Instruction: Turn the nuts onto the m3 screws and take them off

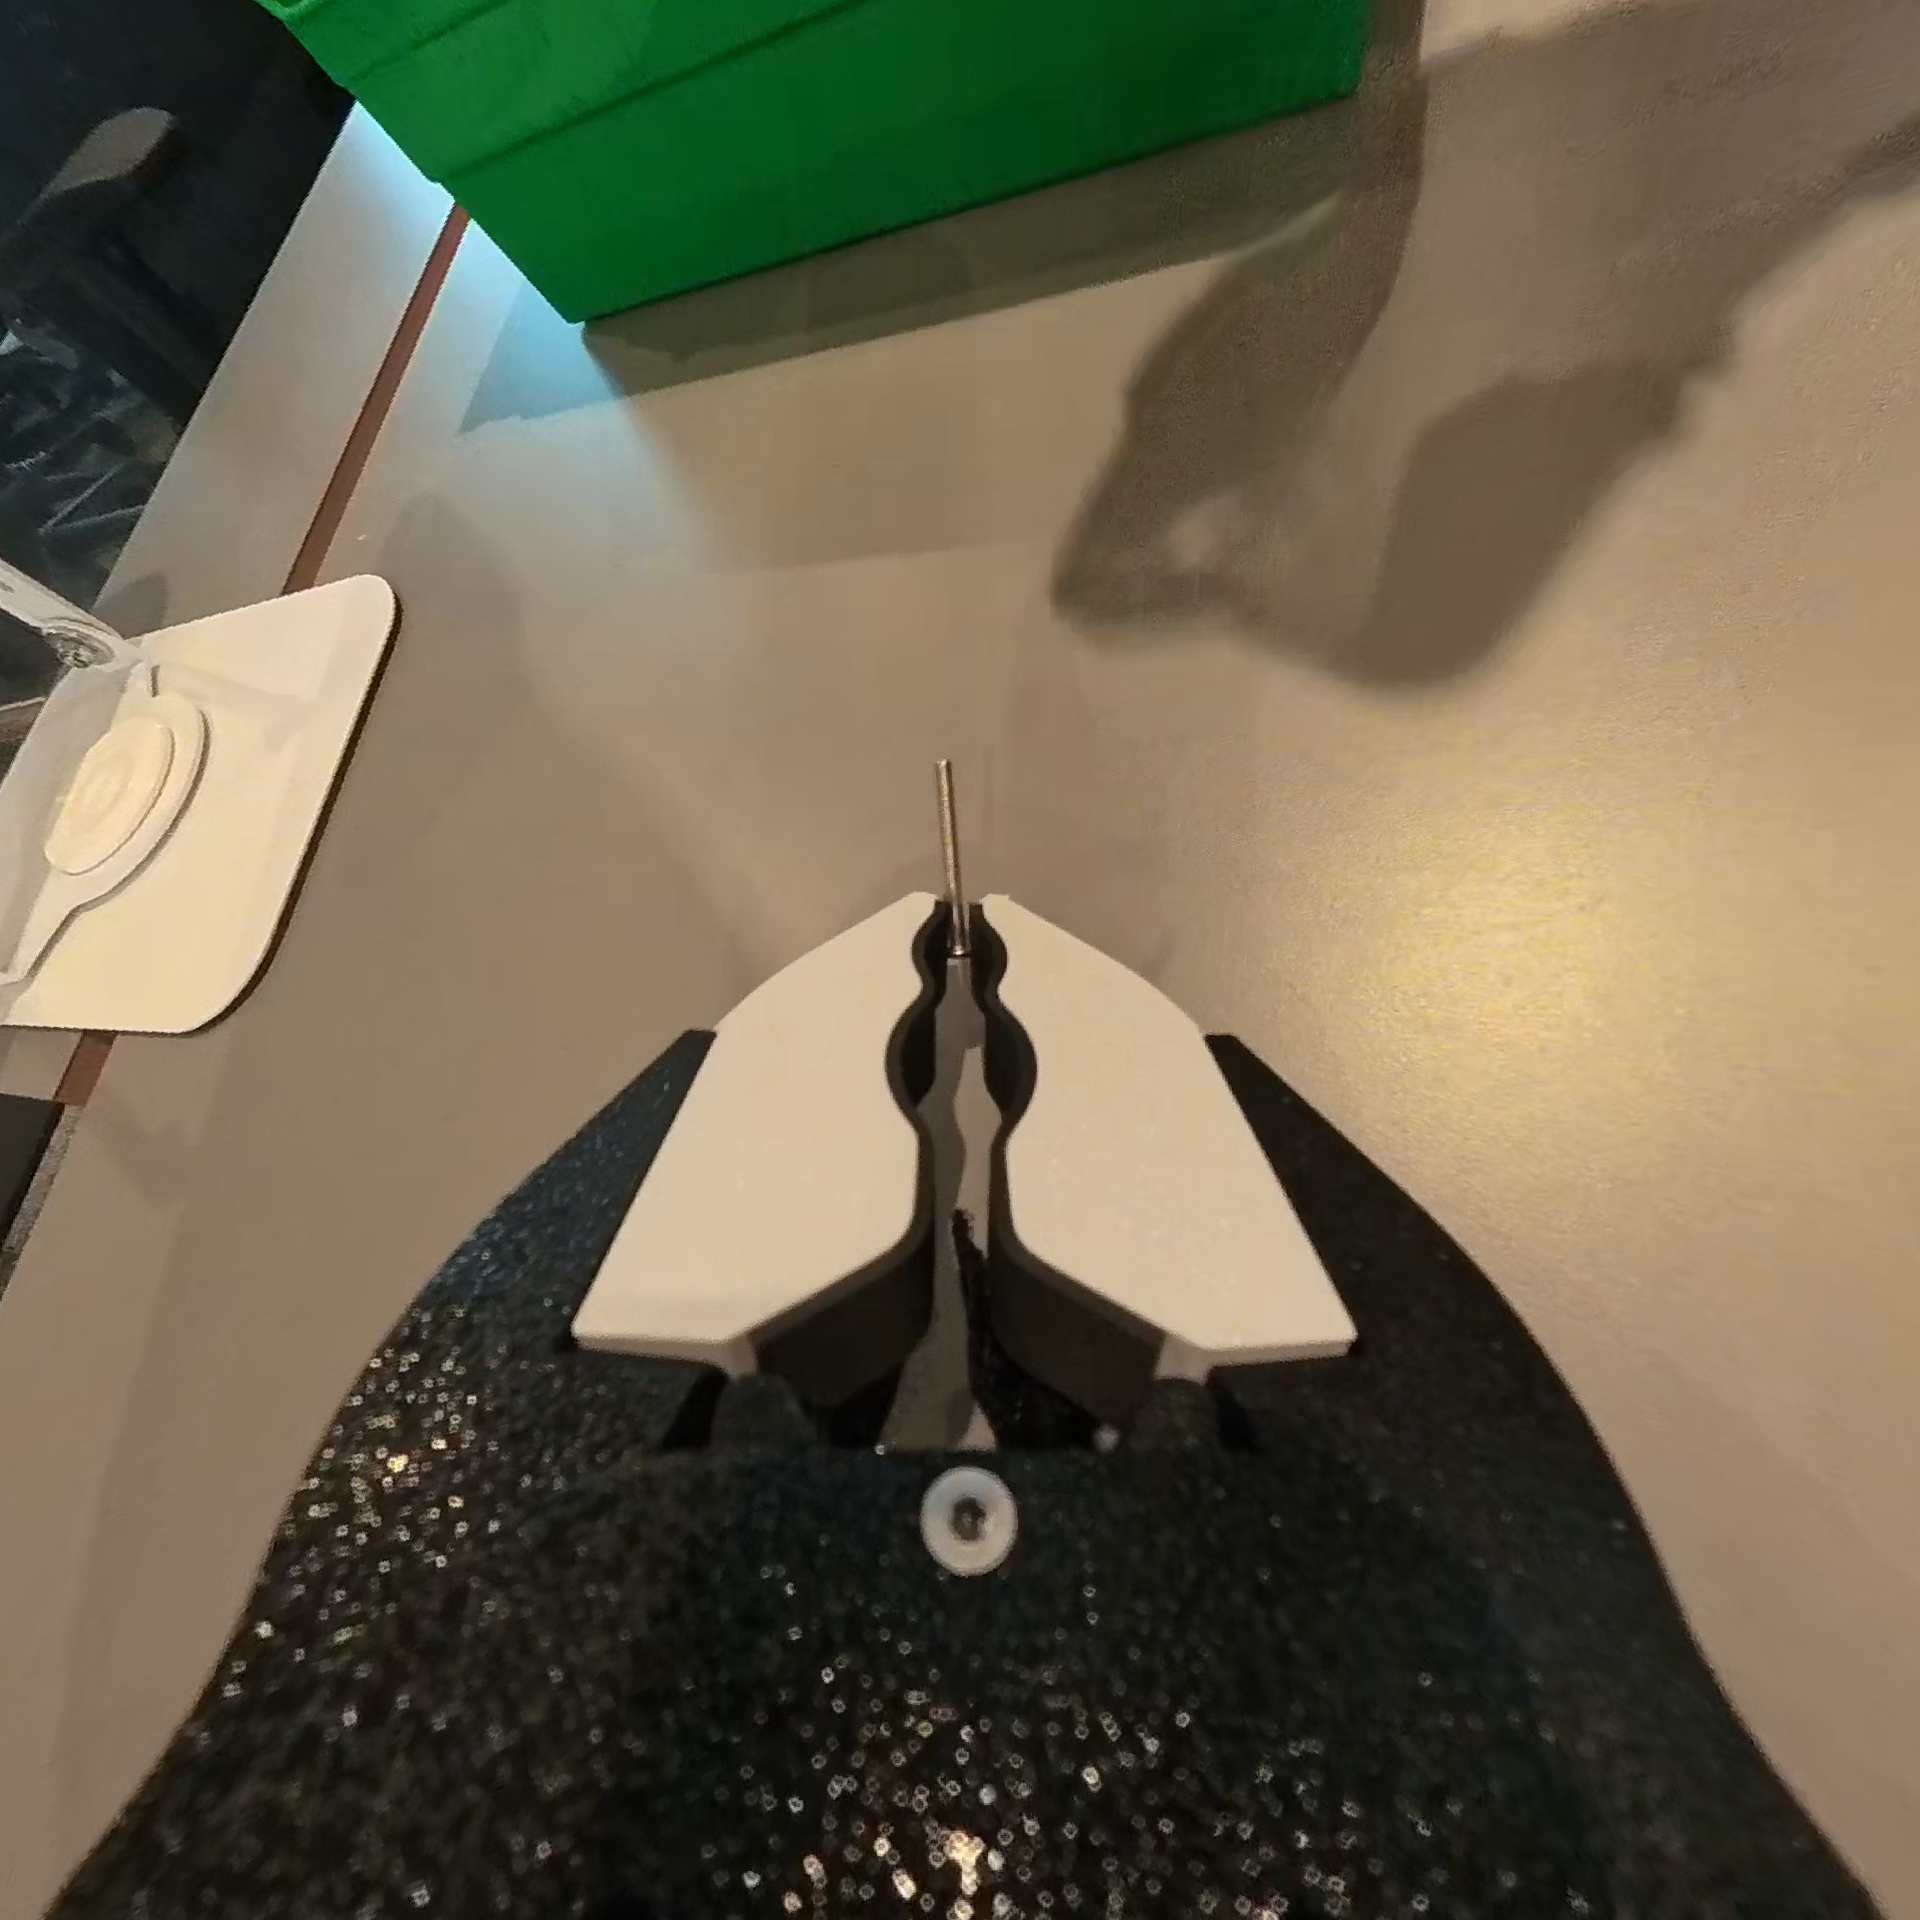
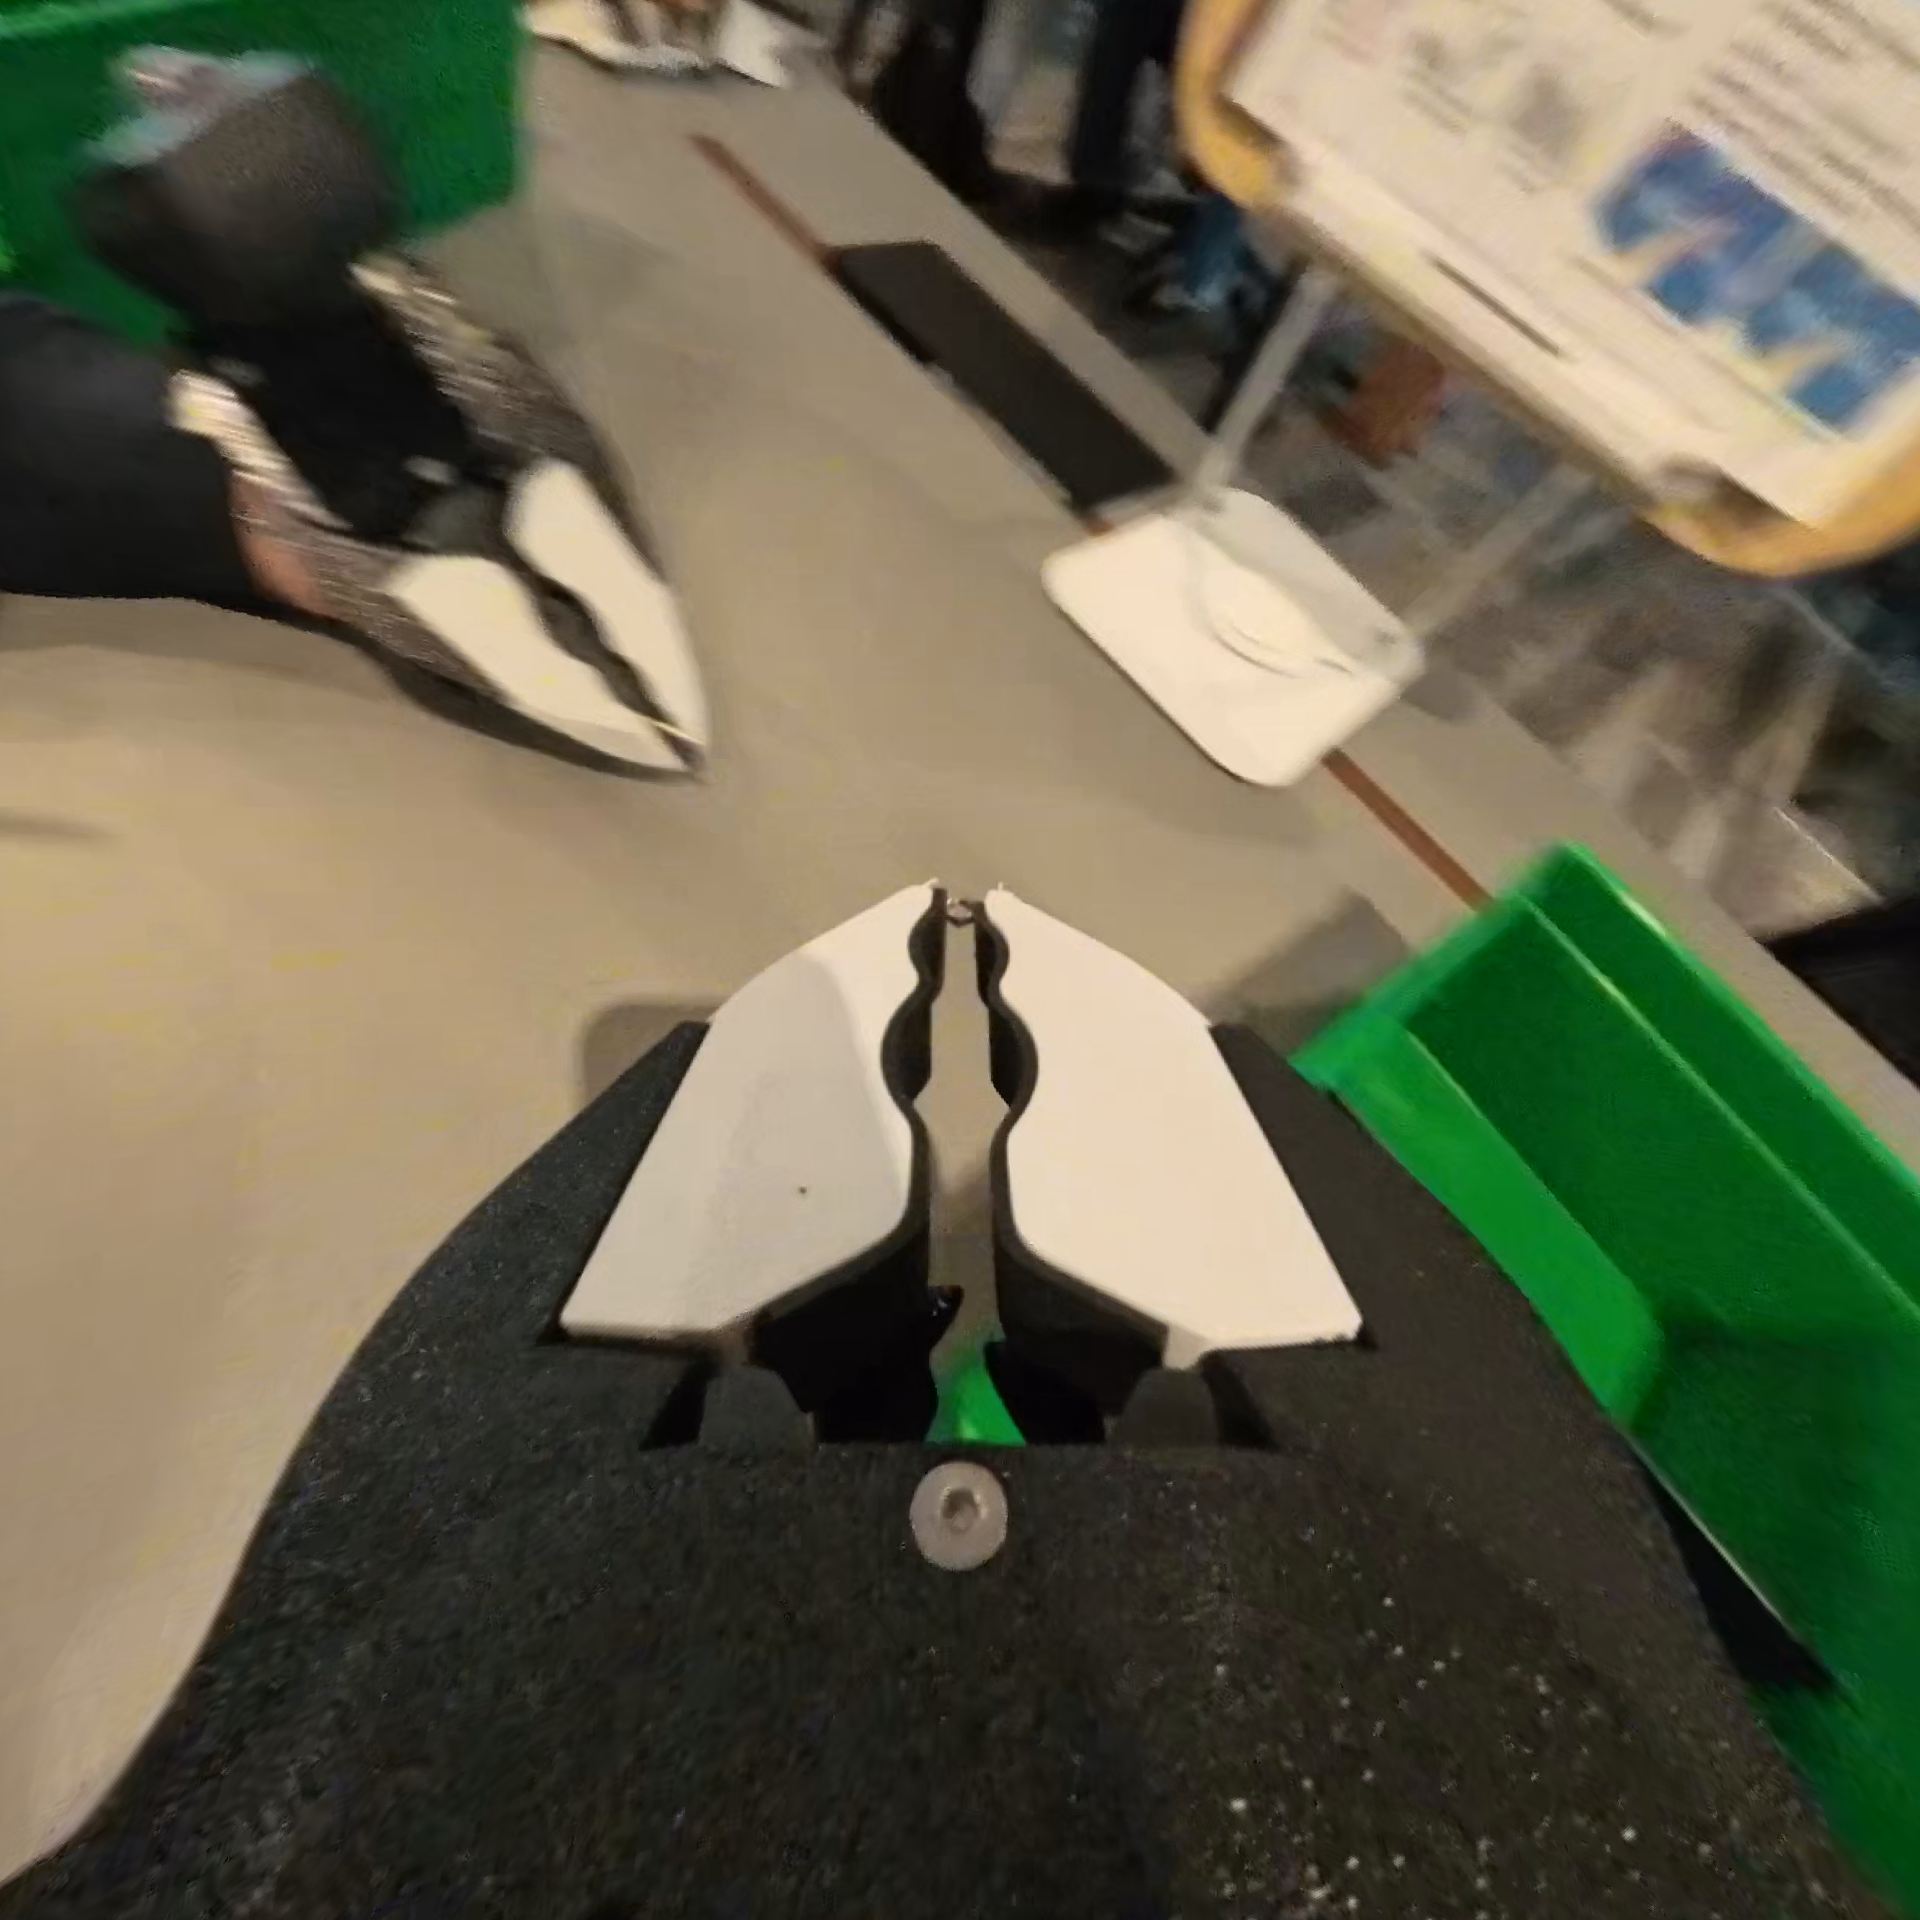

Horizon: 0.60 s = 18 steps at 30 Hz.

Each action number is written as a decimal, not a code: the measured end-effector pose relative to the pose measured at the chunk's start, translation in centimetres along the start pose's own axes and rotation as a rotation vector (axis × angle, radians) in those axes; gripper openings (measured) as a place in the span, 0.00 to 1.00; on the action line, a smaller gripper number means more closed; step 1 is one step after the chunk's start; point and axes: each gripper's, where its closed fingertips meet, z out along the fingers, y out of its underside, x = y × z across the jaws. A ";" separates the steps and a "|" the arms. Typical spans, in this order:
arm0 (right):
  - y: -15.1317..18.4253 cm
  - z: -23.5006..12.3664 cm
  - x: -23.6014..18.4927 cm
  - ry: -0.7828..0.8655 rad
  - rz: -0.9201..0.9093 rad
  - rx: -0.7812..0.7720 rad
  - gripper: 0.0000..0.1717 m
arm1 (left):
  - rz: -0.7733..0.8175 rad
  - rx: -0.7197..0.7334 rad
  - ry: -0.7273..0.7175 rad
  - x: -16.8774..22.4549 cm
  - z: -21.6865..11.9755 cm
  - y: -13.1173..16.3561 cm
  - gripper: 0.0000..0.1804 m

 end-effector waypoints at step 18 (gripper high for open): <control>20.1 -0.7 8.9 -0.213 0.023 -0.799 0.09 | 0.009 0.002 0.003 0.1 0.1 -0.1 0.02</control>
